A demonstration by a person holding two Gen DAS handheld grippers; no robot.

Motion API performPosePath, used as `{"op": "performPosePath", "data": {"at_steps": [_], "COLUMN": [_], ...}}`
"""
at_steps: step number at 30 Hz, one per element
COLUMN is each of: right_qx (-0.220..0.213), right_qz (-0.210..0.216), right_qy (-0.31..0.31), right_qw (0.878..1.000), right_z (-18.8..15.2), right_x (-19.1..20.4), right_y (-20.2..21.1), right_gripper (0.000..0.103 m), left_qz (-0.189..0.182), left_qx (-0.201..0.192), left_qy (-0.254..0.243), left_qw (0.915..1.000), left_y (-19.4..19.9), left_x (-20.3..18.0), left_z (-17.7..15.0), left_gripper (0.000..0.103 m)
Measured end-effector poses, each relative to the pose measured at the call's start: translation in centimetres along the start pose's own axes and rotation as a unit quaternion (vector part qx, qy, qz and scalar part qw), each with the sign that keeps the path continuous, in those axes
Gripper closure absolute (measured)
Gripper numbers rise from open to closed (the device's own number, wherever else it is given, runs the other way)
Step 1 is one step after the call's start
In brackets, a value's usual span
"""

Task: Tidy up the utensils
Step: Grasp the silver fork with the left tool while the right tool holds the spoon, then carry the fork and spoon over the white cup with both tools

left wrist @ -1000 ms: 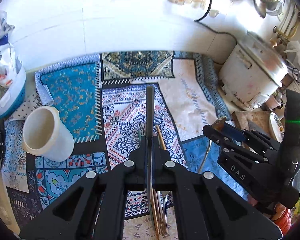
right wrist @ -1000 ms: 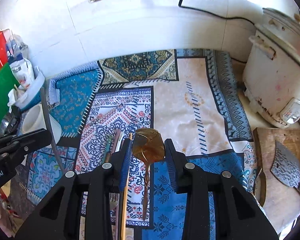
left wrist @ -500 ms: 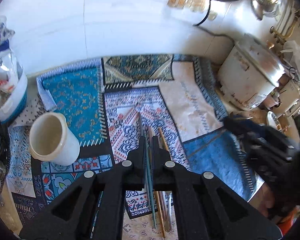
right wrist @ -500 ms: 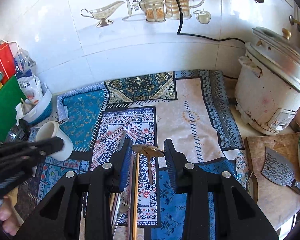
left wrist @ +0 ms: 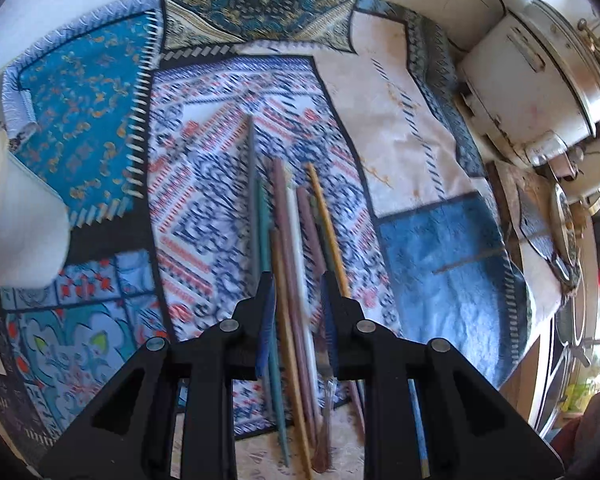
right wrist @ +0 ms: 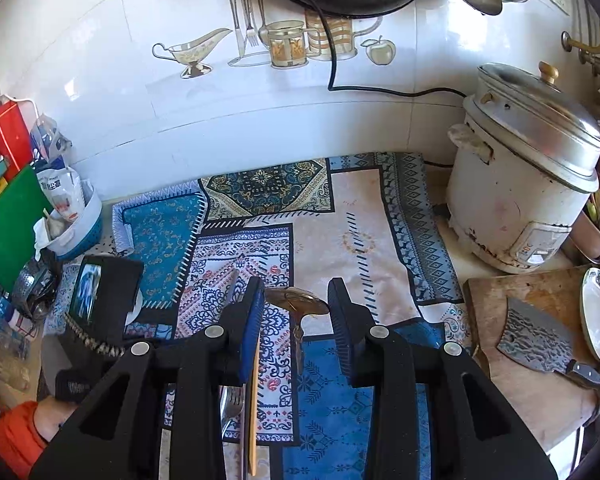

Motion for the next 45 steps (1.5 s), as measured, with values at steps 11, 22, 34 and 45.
{"op": "performPosePath", "data": {"at_steps": [11, 22, 34, 45], "right_qx": [0.003, -0.001, -0.004, -0.010], "right_qz": [0.006, 0.000, -0.004, 0.003], "right_qy": [-0.009, -0.023, -0.032, -0.021], "right_qw": [1.000, 1.000, 0.999, 1.000], "right_z": [-0.7, -1.4, -1.8, -1.0], "right_x": [-0.9, -2.1, -2.5, -0.8], "right_y": [0.4, 1.4, 2.0, 2.1], "right_gripper": [0.073, 0.073, 0.073, 0.073], "left_qz": [0.001, 0.026, 0.050, 0.043], "left_qx": [0.038, 0.021, -0.004, -0.080], "left_qy": [-0.030, -0.032, -0.055, -0.027], "left_qw": [0.9988, 0.9989, 0.9973, 0.9955], "left_y": [-2.3, -3.4, -3.5, 3.0], "left_x": [-3.4, -3.3, -3.5, -1.1], "left_z": [-3.7, -2.1, -1.6, -1.4], "left_gripper": [0.082, 0.079, 0.081, 0.081]}}
Point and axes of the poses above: each gripper's, at about its wrist camera, not at the fingertips, and y roughly against the way its jaws point, x to its left, z to its top, the point moved 9 cm from there along -y, roughly the way its jaws point, and after that the axes turned 11 degrees about z, right-handed, at the moved point
